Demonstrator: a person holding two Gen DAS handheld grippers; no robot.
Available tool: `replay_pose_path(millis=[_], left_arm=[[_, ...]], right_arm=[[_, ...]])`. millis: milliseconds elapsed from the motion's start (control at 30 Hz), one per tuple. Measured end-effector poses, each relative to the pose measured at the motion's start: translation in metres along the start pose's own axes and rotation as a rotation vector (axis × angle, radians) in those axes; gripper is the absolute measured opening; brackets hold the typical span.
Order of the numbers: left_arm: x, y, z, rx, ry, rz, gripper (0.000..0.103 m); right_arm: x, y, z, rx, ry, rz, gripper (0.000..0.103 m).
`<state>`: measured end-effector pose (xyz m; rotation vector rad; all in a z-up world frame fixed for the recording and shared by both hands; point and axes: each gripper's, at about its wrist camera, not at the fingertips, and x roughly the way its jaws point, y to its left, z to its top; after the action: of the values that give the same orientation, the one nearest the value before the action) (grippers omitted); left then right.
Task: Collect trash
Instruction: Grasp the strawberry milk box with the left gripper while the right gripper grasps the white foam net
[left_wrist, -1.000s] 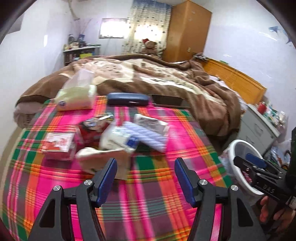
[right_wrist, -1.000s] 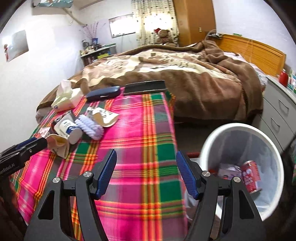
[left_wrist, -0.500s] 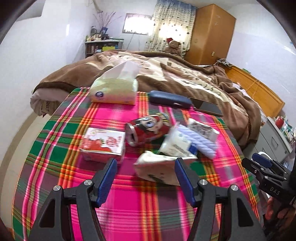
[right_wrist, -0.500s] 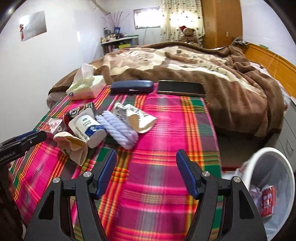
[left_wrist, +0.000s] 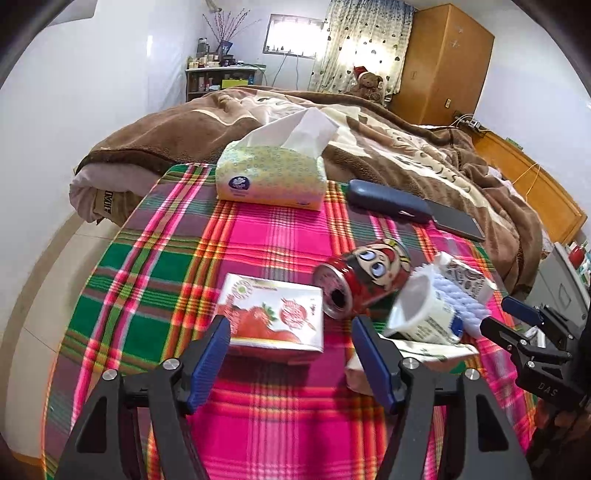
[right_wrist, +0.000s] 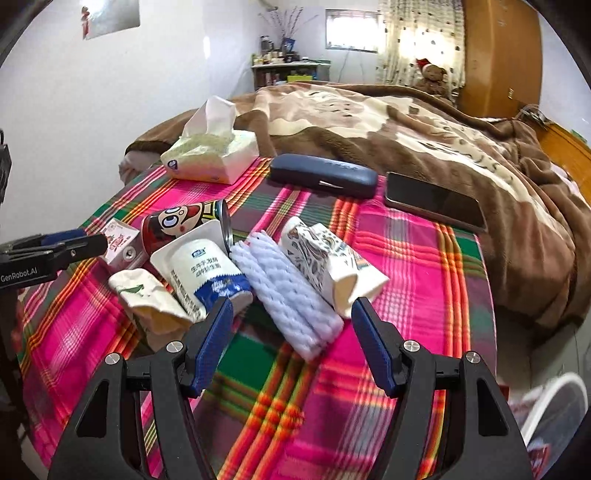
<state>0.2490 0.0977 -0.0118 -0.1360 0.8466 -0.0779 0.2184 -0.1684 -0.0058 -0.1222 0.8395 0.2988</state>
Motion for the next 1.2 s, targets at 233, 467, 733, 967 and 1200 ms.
replay_pose_path(millis=[233,467,733,967,1200], left_arm=[[0.020,0.005,0.008,0.020,0.039,0.018,0.073],[0.036,0.005,0.011,0.037,0.063,0.038,0.077],[0.052,0.010,0.001,0.030,0.102,0.050,0.077],[0.048,0.019,-0.002,0.005,0.115,0.003,0.077],[0.035,0.030,-0.009,-0.022,0.102,-0.017,0.077]], right_arm=[[0.022,-0.006,0.009,-0.005,0.043,0.002,0.068],[0.034,-0.008,0.010,0.021,0.072,0.029,0.068],[0.038,-0.007,0.008,0.043,0.085,0.031,0.045],[0.031,-0.011,0.005,0.081,0.087,0.054,0.026],[0.024,-0.007,0.000,0.092,0.078,0.070,0.021]])
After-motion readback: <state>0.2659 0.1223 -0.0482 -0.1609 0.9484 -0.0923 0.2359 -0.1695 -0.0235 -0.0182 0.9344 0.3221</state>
